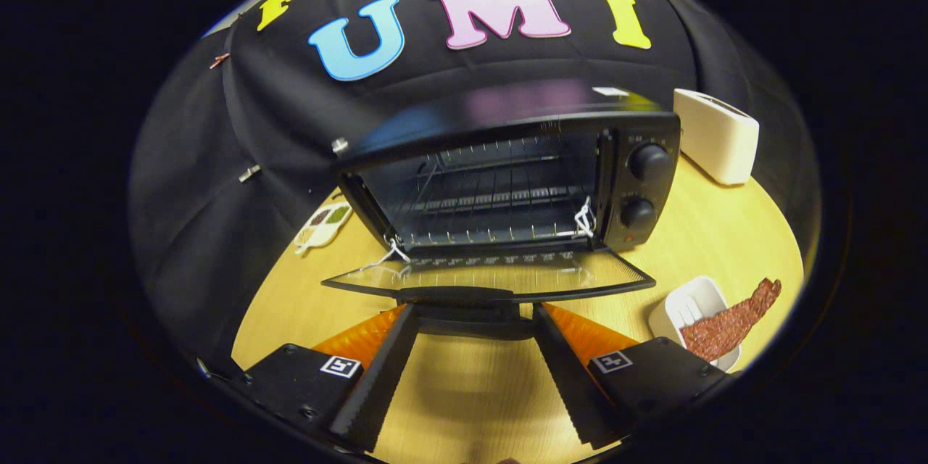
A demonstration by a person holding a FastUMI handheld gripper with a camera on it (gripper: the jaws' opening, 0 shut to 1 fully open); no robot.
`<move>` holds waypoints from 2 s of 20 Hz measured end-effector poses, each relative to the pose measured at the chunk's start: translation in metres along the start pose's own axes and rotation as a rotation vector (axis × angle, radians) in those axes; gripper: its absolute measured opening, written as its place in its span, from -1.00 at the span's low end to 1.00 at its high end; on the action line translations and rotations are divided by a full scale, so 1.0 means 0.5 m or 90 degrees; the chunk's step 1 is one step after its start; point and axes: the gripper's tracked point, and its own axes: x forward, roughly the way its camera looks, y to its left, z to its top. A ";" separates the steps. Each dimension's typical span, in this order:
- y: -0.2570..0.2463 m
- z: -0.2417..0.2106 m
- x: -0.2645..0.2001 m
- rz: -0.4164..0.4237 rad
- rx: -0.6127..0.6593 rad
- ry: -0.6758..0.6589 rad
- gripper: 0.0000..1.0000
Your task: Open the toaster oven, put the food inside, and close the toaster oven door.
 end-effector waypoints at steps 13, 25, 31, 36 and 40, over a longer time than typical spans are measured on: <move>-0.039 -0.074 -0.035 -0.034 -0.101 0.033 0.99; -0.179 0.073 -0.287 -0.056 -0.176 -0.059 0.97; -0.311 0.130 -0.317 -0.053 -0.161 -0.054 0.97; -0.432 0.095 -0.283 -0.018 -0.122 0.022 0.98; -0.494 0.063 -0.243 0.033 -0.082 0.073 0.98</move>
